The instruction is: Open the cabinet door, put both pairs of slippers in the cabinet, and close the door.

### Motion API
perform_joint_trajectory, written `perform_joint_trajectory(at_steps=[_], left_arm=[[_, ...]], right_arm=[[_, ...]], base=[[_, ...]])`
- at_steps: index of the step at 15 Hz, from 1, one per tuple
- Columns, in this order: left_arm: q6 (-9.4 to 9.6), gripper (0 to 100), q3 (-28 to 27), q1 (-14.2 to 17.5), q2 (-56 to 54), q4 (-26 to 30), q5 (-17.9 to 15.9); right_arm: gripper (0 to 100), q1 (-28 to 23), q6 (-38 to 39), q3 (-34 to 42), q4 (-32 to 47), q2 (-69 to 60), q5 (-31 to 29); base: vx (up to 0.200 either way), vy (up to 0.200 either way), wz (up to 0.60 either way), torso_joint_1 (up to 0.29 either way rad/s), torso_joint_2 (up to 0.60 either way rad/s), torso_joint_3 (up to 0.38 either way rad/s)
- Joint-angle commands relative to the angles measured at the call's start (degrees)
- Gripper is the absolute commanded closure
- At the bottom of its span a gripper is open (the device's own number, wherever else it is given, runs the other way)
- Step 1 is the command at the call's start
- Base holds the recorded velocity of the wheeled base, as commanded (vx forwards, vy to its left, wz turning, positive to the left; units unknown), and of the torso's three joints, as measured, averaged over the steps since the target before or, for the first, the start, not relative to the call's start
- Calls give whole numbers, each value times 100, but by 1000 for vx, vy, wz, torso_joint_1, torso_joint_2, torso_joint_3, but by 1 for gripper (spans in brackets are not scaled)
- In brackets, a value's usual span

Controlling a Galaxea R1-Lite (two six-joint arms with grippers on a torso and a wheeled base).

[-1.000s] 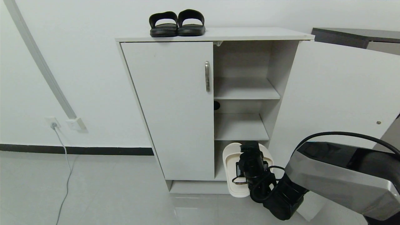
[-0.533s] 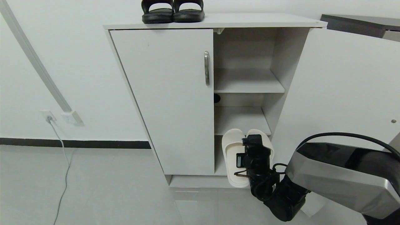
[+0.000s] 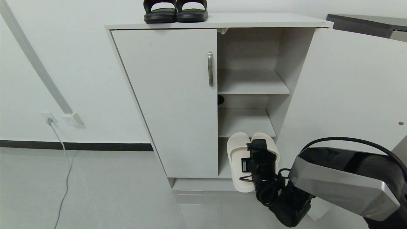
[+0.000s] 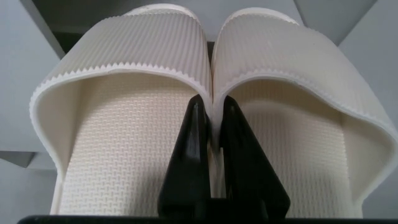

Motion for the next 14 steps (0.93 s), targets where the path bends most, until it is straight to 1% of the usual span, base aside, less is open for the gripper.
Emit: perform_joint_trajectory(at_steps=[1, 11, 13, 14], left_arm=[[0, 100, 0, 1, 11, 0, 2], [0, 100, 0, 1, 11, 0, -7], [0, 100, 0, 1, 11, 0, 2], [0, 100, 0, 1, 11, 0, 2]], right_arm=[[100, 3, 2, -7, 4, -4, 2], [100, -6, 11, -25, 4, 5, 11], [100, -6, 20, -121, 13, 14, 29], [100, -24, 29, -174, 13, 23, 143]], base=[[200, 0, 0, 2, 2, 2], [200, 0, 0, 1, 0, 1], [0, 0, 0, 0, 0, 0], [0, 0, 0, 0, 0, 0]])
